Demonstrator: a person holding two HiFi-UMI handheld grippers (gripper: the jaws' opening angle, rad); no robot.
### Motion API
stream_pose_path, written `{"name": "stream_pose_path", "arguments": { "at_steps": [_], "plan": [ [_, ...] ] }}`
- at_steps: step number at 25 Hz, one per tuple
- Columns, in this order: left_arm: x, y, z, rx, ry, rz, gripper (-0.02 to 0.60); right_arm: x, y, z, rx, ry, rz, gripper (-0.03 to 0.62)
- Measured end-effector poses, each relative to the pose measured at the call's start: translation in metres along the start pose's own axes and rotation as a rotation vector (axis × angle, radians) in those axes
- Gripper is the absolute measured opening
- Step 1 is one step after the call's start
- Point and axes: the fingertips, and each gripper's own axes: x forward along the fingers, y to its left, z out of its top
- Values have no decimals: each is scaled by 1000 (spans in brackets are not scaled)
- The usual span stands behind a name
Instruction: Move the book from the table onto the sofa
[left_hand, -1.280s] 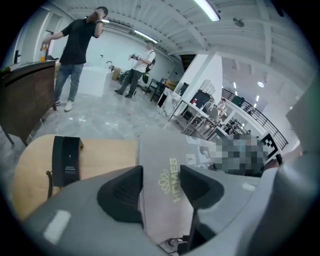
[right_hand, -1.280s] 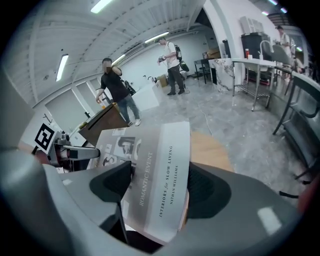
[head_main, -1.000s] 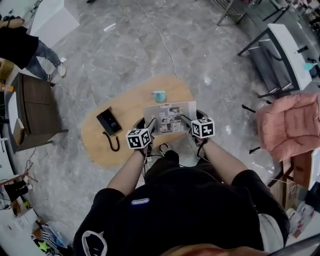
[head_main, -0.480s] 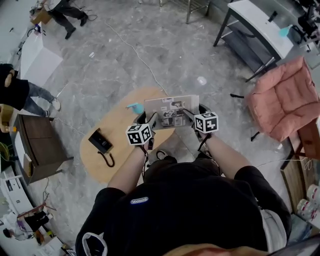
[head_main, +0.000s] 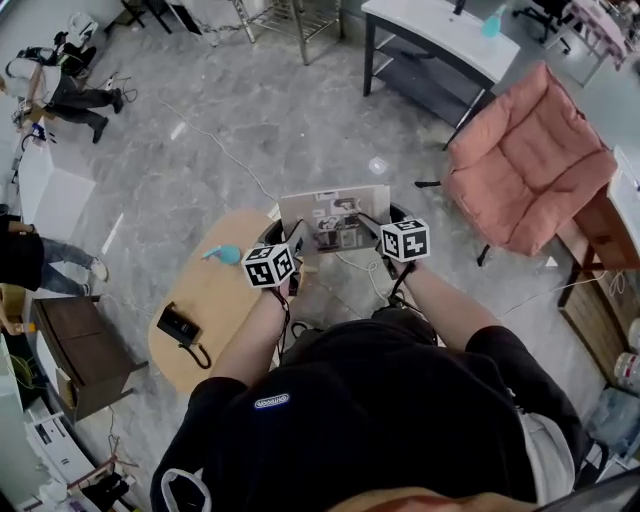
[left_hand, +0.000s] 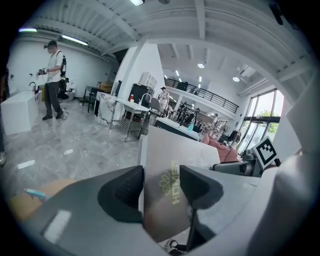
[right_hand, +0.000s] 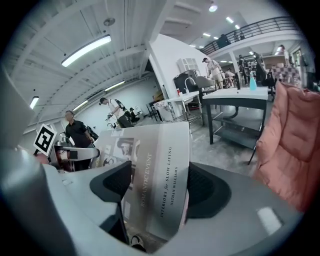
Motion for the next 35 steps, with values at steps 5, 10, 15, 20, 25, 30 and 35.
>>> {"name": "stream_pose_path", "arguments": {
  "at_steps": [5,10,15,20,25,30,35],
  "plan": [
    [52,-72,13,41,14,-49,229,-44,-75,14,34,-34,-47,359],
    [102,-149,17,86,42,-117,229,-96,-148,19,82,-79,-109,357],
    [147,-230,24,150,71,-209,229,-155,-214,18,158,-139,-193,354],
    [180,-299,31,221,87,-305,229,-207,-263,13,235,-212,-276,352],
    [205,-350,33,283,105,-388,229,-245,-295,4,301,-266,-350,351],
    [225,-388,37,327,123,-453,229,-271,-321,5,335,-304,-410,351],
    [254,-412,44,366,137,-518,229,-282,-344,10,362,-341,-473,351]
  ]
}}
